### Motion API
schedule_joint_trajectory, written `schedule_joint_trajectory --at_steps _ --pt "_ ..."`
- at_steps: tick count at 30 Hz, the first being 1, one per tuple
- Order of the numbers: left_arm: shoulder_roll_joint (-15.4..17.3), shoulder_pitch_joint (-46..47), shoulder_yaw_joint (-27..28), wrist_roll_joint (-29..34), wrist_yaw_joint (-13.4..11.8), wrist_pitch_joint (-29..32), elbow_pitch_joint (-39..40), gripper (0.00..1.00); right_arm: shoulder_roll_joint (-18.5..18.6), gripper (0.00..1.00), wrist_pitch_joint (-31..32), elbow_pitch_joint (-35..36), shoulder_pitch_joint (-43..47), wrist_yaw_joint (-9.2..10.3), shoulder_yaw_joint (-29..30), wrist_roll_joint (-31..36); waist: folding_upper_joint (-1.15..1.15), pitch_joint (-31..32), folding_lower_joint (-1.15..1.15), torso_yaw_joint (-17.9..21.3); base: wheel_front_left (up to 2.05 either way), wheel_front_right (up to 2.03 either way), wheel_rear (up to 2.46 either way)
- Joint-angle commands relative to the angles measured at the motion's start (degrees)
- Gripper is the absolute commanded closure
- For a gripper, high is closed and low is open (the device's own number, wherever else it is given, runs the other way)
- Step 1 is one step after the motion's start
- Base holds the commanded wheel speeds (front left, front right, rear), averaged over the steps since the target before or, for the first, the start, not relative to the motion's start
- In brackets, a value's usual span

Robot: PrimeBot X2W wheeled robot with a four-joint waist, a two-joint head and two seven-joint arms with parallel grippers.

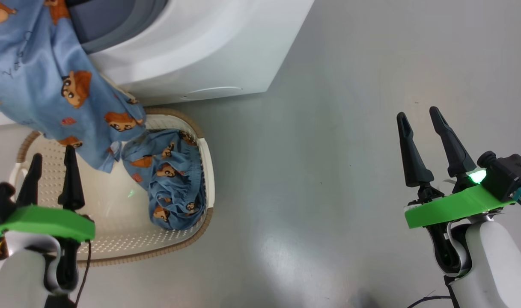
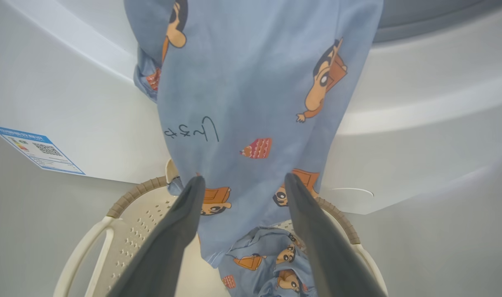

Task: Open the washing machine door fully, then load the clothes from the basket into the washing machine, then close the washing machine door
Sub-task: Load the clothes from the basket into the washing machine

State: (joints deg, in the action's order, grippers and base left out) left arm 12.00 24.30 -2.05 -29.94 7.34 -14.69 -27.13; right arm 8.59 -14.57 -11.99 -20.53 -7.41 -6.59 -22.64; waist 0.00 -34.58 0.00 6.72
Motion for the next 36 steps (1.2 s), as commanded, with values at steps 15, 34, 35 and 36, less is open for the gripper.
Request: schedule_joint_trajectory --at_steps 15,34,35,36 --pt "8.5 12.3 -7.1 -6.6 0.1 -0.3 -14.4 0.00 -1.0 0.00 -0.4 1.7 -1.0 -0.08 -1.8 0.3 0.00 -2.9 0.00 1.9 0.00 0.00 0.00" --pt "14.6 20.7 -23.6 -20.2 0.1 -0.3 -15.8 0.00 -0.6 0.00 -0.4 1.7 -1.8 -0.08 -3.3 0.5 0.00 -3.9 0.00 3.0 0.00 0.00 0.00" --pt "14.9 20.9 -24.5 -20.7 0.1 -0.3 -15.5 0.00 -0.6 0.00 -0.4 1.7 -1.8 -0.08 -3.4 0.5 0.00 -3.9 0.00 3.1 0.00 0.00 0.00" --pt "15.2 21.1 -25.2 -21.2 0.1 -0.3 -15.1 0.00 -0.6 0.00 -0.4 1.7 -1.7 -0.08 -3.4 0.5 0.00 -3.9 0.00 3.2 0.00 0.00 0.00"
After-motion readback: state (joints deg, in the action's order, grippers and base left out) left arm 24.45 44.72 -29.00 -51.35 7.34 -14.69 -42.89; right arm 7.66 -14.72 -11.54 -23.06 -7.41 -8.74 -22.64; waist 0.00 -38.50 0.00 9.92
